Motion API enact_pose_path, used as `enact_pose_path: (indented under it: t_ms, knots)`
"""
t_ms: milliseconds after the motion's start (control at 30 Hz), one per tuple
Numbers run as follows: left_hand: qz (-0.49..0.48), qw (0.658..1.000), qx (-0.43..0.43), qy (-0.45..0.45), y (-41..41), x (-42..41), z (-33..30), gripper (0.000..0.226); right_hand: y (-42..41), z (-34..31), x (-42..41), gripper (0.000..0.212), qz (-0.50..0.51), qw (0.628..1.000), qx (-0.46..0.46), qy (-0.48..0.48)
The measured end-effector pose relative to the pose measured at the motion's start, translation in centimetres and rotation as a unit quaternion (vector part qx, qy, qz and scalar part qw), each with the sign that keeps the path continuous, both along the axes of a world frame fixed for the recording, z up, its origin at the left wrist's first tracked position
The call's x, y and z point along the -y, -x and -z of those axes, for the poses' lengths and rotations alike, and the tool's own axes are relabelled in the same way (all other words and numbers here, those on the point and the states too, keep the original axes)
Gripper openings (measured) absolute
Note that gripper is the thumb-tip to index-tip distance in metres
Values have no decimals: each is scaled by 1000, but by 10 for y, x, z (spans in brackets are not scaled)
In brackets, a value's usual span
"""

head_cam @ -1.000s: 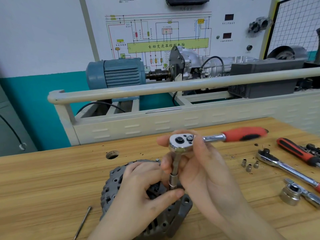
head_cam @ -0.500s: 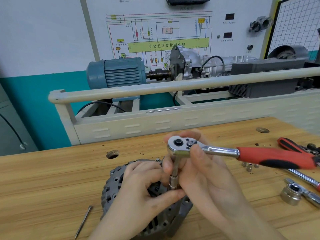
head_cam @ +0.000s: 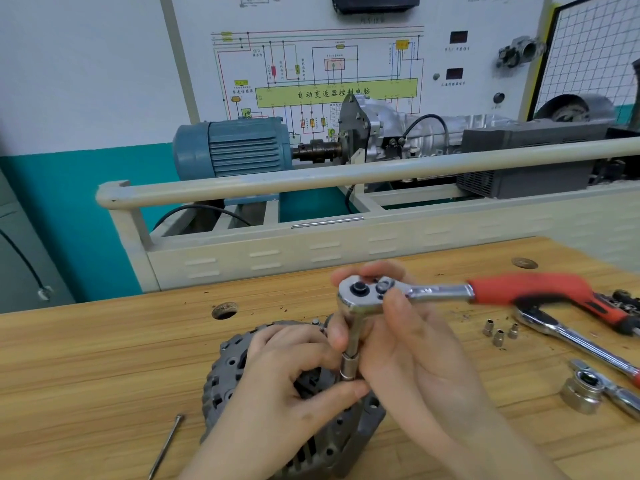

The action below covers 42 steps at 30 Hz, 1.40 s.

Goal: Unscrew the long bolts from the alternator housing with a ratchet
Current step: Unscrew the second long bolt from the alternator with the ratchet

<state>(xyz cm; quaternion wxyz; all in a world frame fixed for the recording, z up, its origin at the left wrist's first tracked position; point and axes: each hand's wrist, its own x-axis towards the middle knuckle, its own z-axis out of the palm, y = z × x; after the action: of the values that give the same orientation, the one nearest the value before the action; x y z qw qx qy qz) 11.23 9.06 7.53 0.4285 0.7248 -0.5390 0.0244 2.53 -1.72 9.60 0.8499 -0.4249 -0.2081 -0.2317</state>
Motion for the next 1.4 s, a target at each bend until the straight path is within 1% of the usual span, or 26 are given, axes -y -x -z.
enact_pose_path:
  t_ms: [133, 233, 333, 400, 467, 533, 633, 667, 700, 800, 933, 1000, 1200, 1300, 1333, 1400]
  knots:
    - [-14, 1000, 1, 4, 1, 1, -1, 59, 1, 1, -1, 27, 0, 1000, -3, -13]
    - [-1, 1000, 2, -7, 2, -1, -3, 58, 0, -1, -1, 27, 13, 1000, -2, 1]
    - [17, 999, 26, -28, 1, -3, -3, 56, 0, -2, 2, 34, 2, 1000, -16, -2]
    - [14, 998, 47, -42, 1, -3, -3, 60, -1, -1, 4, 34, -4, 1000, -14, -5]
    - [10, 998, 41, -44, 0, -3, -2, 59, -2, -1, 3, 32, 4, 1000, -5, -3]
    - [7, 999, 30, -40, 1, -2, -2, 52, -2, 0, 1, 31, 14, 1000, -2, -4]
    - [-6, 999, 15, -32, 2, 0, -3, 26, 0, 1, 1, 32, 20, 999, 0, -26]
    - [-9, 999, 12, -30, 2, 1, -3, 24, 0, 1, 1, 31, 21, 999, 1, -30]
    - [-10, 1000, 10, -28, 1, 1, -3, 27, 0, 1, 0, 30, 22, 999, 3, -27]
    - [-4, 1000, 10, -25, 0, 0, -2, 51, -1, 0, 0, 28, 25, 1000, 4, -2]
    - [21, 998, 43, -42, 0, -2, -3, 60, -2, 0, 4, 34, 8, 1000, -15, -3]
    - [18, 998, 48, -41, 0, -1, -3, 59, -2, 1, 5, 36, -3, 1000, -18, -16]
    - [2, 1000, 14, -15, 0, -1, -2, 62, -1, 1, 3, 30, 5, 1000, -10, -14]
    - [-12, 1000, 8, -11, 2, 0, -3, 40, 1, 2, 2, 32, 12, 1000, -12, -26]
    - [-13, 1000, 10, -11, 2, 0, -3, 42, 1, 2, 1, 31, 13, 1000, -10, -24]
    - [-4, 1000, 19, -15, 1, 0, -2, 52, 0, 1, 0, 30, 20, 1000, -6, -13]
